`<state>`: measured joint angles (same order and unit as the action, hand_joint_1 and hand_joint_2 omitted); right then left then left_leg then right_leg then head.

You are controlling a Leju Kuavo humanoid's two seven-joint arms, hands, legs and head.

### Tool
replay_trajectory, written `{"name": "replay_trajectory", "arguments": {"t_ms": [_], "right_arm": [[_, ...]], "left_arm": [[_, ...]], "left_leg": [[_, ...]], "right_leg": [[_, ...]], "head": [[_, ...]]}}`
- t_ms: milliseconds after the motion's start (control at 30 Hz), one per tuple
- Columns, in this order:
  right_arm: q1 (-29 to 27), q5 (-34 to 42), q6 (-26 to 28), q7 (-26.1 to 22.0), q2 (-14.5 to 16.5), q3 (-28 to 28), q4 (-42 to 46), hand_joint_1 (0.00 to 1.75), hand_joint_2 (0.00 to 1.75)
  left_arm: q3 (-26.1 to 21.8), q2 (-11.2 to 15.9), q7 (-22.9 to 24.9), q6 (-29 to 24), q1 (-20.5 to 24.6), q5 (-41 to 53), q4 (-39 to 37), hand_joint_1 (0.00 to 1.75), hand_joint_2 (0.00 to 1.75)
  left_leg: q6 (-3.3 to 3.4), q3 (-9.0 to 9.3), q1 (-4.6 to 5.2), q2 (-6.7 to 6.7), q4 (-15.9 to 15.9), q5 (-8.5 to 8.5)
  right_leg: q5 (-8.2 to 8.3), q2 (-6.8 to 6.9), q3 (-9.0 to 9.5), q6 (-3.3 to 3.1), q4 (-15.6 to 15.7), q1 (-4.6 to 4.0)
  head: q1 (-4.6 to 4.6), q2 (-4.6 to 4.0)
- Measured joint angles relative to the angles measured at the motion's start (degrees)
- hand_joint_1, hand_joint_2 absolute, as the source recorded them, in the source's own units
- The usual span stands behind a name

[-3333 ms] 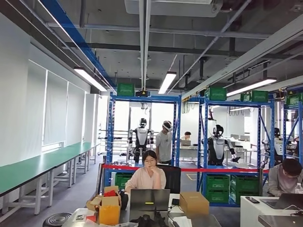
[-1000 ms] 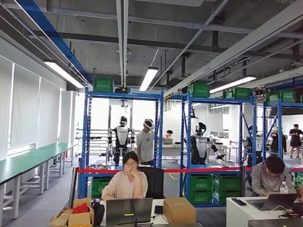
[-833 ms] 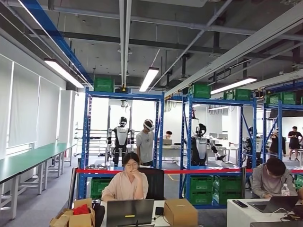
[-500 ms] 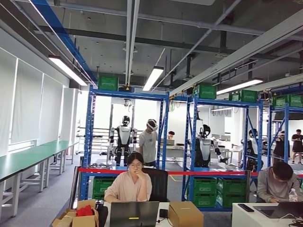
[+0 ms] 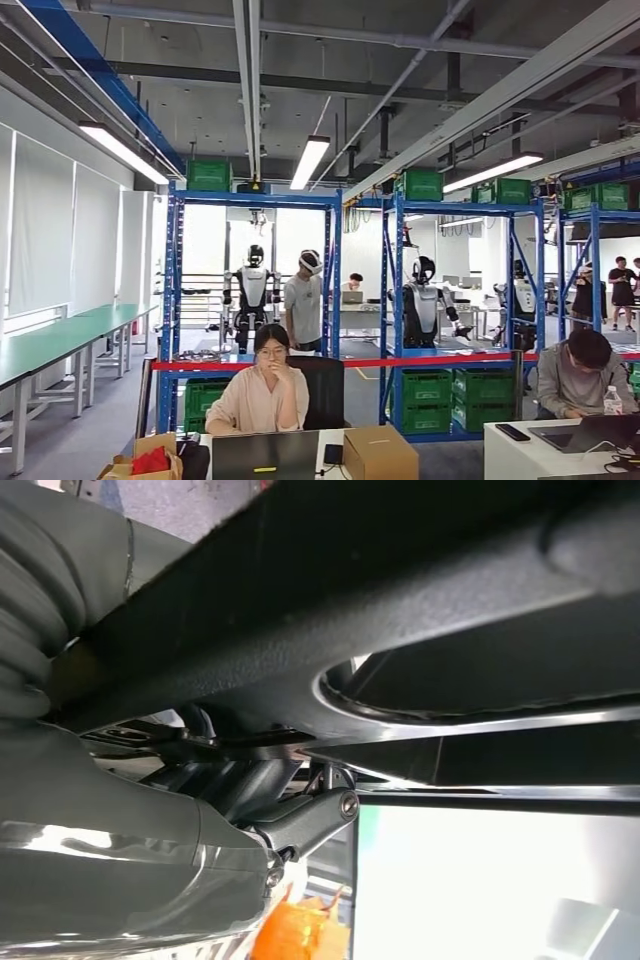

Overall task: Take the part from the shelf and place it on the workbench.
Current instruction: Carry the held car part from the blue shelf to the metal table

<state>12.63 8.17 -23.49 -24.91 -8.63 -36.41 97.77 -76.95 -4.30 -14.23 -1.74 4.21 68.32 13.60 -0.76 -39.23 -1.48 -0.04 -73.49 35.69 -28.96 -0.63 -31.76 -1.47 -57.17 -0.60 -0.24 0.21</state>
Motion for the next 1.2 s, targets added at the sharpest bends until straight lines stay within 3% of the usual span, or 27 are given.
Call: {"name": "replay_trajectory", "arguments": {"t_ms": [67, 133, 200, 300, 367, 433, 467, 500, 533, 600, 667, 733, 833, 867, 933, 967, 1000, 1033, 1100, 1133, 1167, 1200], "right_arm": [[-0.05, -0.07, -0.2, -0.18, 0.0, 0.0, 0.01, 1.75, 1.75], [0.03, -0.14, -0.34, -0.37, 0.0, 0.02, -0.03, 1.75, 1.75], [0.09, -0.18, -0.43, -0.44, 0.0, 0.08, -0.05, 1.75, 1.75], [0.45, -0.51, -0.5, -0.43, -0.01, 0.28, 0.04, 1.75, 1.75], [0.98, -1.06, -0.5, -0.35, -0.06, 0.35, 0.04, 1.75, 1.75], [1.27, -1.6, -0.43, -0.3, -0.2, 0.34, -0.13, 1.75, 1.75], [1.28, -1.72, -0.38, -0.3, -0.3, 0.33, -0.23, 1.75, 1.75], [1.26, -1.68, -0.32, -0.33, -0.4, 0.34, -0.31, 1.75, 1.75], [1.26, -1.49, -0.27, -0.37, -0.49, 0.37, -0.36, 1.75, 1.75], [1.27, -1.05, -0.19, -0.46, -0.57, 0.48, -0.4, 1.75, 1.75], [1.27, -0.93, -0.16, -0.48, -0.63, 0.55, -0.43, 1.75, 1.75], [1.24, -0.91, -0.13, -0.47, -0.67, 0.67, -0.4, 1.75, 1.75], [1.39, -0.84, -0.04, -0.49, -0.66, 0.81, -0.3, 1.75, 1.75], [1.48, -0.82, -0.02, -0.49, -0.64, 0.83, -0.28, 1.75, 1.75], [1.55, -0.83, 0.0, -0.48, -0.62, 0.83, -0.28, 1.75, 1.75], [1.45, -0.82, 0.0, -0.47, -0.62, 0.83, -0.29, 1.75, 1.75], [1.35, -0.83, 0.0, -0.47, -0.62, 0.83, -0.29, 1.75, 1.75], [1.27, -0.85, -0.01, -0.47, -0.62, 0.83, -0.29, 1.75, 1.75], [1.2, -0.91, -0.01, -0.47, -0.6, 0.83, -0.29, 1.75, 1.75], [1.21, -0.99, 0.0, -0.48, -0.6, 0.83, -0.3, 1.75, 1.75], [1.22, -1.11, 0.02, -0.52, -0.59, 0.82, -0.22, 1.75, 1.75], [1.19, -1.36, 0.07, -0.59, -0.59, 0.81, -0.11, 1.75, 1.75]], "left_arm": [[-0.02, 0.31, 0.23, -0.07, -0.23, 0.02, 0.01, 0.0, 1.75], [-0.02, 0.49, 0.31, -0.07, -0.24, 0.03, 0.02, 0.0, 1.75], [-0.02, 0.54, 0.32, -0.05, -0.26, 0.06, 0.02, 0.0, 1.75], [-0.03, 0.55, -0.06, 0.0, -0.26, 0.08, 0.03, 0.0, 1.75], [-0.03, 0.58, -0.28, 0.05, -0.09, 0.08, 0.04, 0.0, 1.75], [-0.03, 0.59, -0.35, 0.09, 0.04, 0.09, 0.04, 0.0, 1.75], [-0.03, 0.59, -0.36, 0.1, 0.04, 0.09, 0.04, 0.0, 1.75], [-0.03, 0.59, -0.36, 0.1, -0.01, 0.09, 0.04, 0.0, 1.75], [-0.03, 0.59, -0.36, 0.1, -0.08, 0.1, 0.04, 0.0, 1.75], [-0.03, 0.56, -0.36, 0.09, -0.15, 0.1, 0.04, 0.0, 1.75], [-0.03, 0.53, -0.37, 0.09, -0.09, 0.1, 0.04, 0.0, 1.75], [-0.04, 0.5, -0.37, 0.1, -0.13, 0.11, 0.04, 0.0, 1.75], [-0.04, 0.47, -0.41, 0.11, 0.08, 0.13, 0.04, 0.0, 1.75], [-0.03, 0.47, -0.44, 0.12, 0.25, 0.14, 0.04, 0.0, 1.75], [-0.03, 0.47, -0.62, 0.12, 0.37, 0.15, 0.04, 0.0, 1.75], [-0.04, 0.48, -0.75, 0.12, 0.29, 0.15, 0.04, 0.0, 1.75], [-0.04, 0.49, -0.88, 0.12, 0.2, 0.14, 0.04, 0.0, 1.75], [-0.05, 0.49, -0.98, 0.12, 0.13, 0.14, 0.04, 0.0, 1.75], [-0.04, 0.5, -1.1, 0.12, 0.08, 0.13, 0.04, 0.0, 1.75], [-0.04, 0.51, -1.14, 0.12, 0.09, 0.13, 0.04, 0.0, 1.75], [-0.03, 0.51, -1.15, 0.1, 0.15, 0.14, 0.04, 0.0, 1.75], [-0.04, 0.52, -1.14, 0.06, 0.14, 0.18, 0.04, 0.0, 1.75]], "left_leg": [[0.07, 1.36, -0.04, 0.01, 6.24, -5.41], [0.39, 2.65, 0.17, 0.01, 11.43, -8.14], [0.99, 2.72, 0.51, 0.02, 12.62, -7.74], [1.89, 3.73, 0.2, -0.07, 13.17, -7.53], [2.25, 4.72, -0.04, -0.26, 13.54, -7.13], [2.35, 5.36, -0.1, -0.57, 13.62, -6.53], [2.35, 5.73, -0.11, -0.72, 13.62, -6.18], [2.32, 6.21, -0.13, -0.89, 13.62, -5.78], [2.24, 6.83, -0.15, -1.03, 13.64, -5.33], [1.91, 8.16, -0.18, -1.28, 13.8, -4.43], [1.38, 8.9, -0.23, -1.33, 14.25, -3.84], [0.76, 9.49, -0.18, -1.22, 14.57, -3.79], [0.34, 9.47, -0.1, -0.83, 12.59, -2.67], [0.32, 8.02, -0.09, -0.72, 9.98, -1.51], [0.2, 3.44, -0.03, -0.64, 2.98, 1.02], [0.09, 1.35, -0.01, -0.63, 0.45, 1.49], [0.0, 0.06, -0.01, -0.61, -0.38, 0.9], [-0.08, -0.21, -0.04, -0.58, 0.91, -1.03], [-0.1, 1.19, -0.09, -0.47, 7.11, -6.58], [-0.07, 1.88, 0.01, -0.39, 10.0, -8.24], [0.18, 2.24, 0.15, -0.31, 11.73, -8.98], [0.49, 2.23, 0.35, -0.25, 12.3, -8.69]], "right_leg": [[-1.08, -0.17, 1.36, 0.32, -0.06, 0.04], [-2.06, -0.22, 2.13, 0.87, -0.37, 0.01], [-2.72, -0.28, 2.22, 1.58, -0.71, -0.02], [-3.57, -0.2, 2.02, 2.52, -2.13, 0.06], [-5.46, 0.05, -0.79, 3.32, -7.55, 0.36], [-7.86, 0.26, -5.6, 3.93, -14.92, 0.77], [-8.06, 0.33, -7.48, 4.07, -17.06, 0.9], [-7.11, 0.37, -8.41, 4.09, -17.19, 0.98], [-4.96, 0.38, -8.32, 3.98, -15.17, 0.99], [0.36, 0.38, -6.49, 3.44, -8.01, 0.83], [2.46, 0.4, -5.23, 2.52, -3.32, 0.36], [2.05, 0.41, -4.73, 1.58, -2.1, 0.0], [1.97, 0.52, -2.66, 0.61, -0.55, 0.33], [1.84, 0.55, -2.1, 0.39, -0.23, 0.41], [1.29, 0.53, -1.53, 0.03, -0.14, 0.28], [0.94, 0.49, -1.21, -0.03, -0.16, 0.21], [0.54, 0.43, -0.79, -0.03, -0.19, 0.18], [0.07, 0.39, -0.19, 0.04, -0.23, 0.17], [-1.08, 0.37, 1.21, 0.41, -0.34, 0.19], [-1.57, 0.4, 1.67, 0.68, -0.49, 0.18], [-1.95, 0.4, 1.73, 1.01, -0.67, 0.15], [-2.21, 0.42, 1.59, 1.35, -0.8, 0.15]], "head": [[0.0, -0.01], [-0.01, 0.02], [-0.03, 0.05], [-0.03, 0.05], [-0.03, 0.04], [-0.04, 0.02], [-0.03, 0.02], [-0.03, 0.01], [-0.03, 0.01], [-0.03, -0.01], [-0.08, 0.03], [-0.12, 0.05], [-0.12, 0.03], [-0.12, 0.02], [-0.11, 0.01], [-0.11, 0.01], [-0.11, 0.01], [-0.11, 0.0], [-0.13, -0.01], [-0.14, -0.01], [-0.15, 0.0], [-0.15, 0.01]]}}
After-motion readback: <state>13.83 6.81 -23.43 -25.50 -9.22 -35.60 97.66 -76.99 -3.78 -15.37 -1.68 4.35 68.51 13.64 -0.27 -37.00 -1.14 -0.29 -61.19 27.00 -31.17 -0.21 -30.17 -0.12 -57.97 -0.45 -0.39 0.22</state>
